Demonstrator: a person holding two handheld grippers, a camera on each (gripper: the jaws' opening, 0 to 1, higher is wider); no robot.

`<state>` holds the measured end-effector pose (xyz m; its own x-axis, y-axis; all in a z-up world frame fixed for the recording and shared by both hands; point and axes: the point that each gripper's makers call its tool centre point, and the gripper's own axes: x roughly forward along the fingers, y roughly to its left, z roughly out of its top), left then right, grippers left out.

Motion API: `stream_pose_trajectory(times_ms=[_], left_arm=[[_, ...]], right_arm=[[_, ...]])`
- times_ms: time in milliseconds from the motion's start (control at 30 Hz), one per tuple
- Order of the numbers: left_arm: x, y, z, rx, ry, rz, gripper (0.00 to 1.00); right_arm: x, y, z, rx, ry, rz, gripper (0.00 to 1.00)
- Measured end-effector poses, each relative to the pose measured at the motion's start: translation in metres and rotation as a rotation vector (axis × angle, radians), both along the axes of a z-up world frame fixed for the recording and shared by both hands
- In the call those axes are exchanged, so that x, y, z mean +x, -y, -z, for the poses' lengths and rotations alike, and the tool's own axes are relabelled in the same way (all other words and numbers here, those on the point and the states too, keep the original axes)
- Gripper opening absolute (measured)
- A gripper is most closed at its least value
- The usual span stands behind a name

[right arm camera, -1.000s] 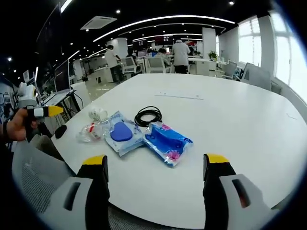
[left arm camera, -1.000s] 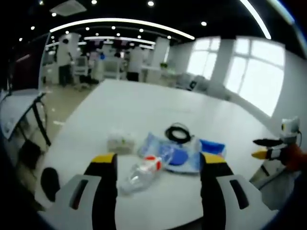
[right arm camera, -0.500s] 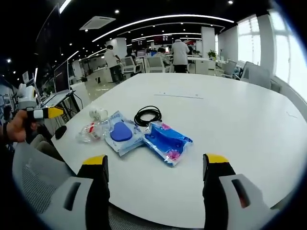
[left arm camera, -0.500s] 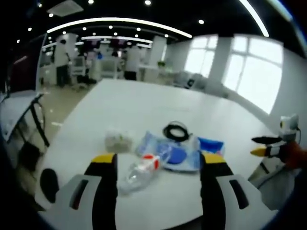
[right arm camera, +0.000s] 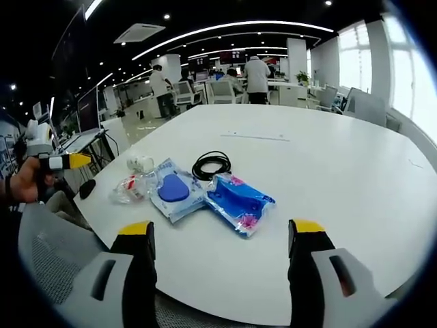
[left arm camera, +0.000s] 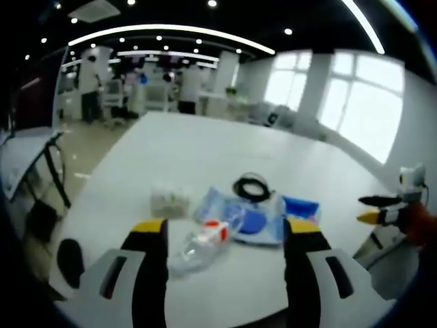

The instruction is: Arrange the tabletop items into an orderly group along one side of the table until the central work area is clear of visible clutter.

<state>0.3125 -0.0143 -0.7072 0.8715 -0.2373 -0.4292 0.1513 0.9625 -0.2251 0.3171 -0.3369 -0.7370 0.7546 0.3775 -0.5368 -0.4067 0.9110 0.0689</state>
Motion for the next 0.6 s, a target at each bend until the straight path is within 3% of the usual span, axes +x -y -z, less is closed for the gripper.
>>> stream_pose_trajectory(times_ms=[600], left_arm=[[0.0000, -0.0039, 0.0032, -0.006, -0.014, -0.015, 0.64]], right_arm=[[0.0003, 0.0004, -0.0011, 0.008, 0.003, 0.005, 0.79]])
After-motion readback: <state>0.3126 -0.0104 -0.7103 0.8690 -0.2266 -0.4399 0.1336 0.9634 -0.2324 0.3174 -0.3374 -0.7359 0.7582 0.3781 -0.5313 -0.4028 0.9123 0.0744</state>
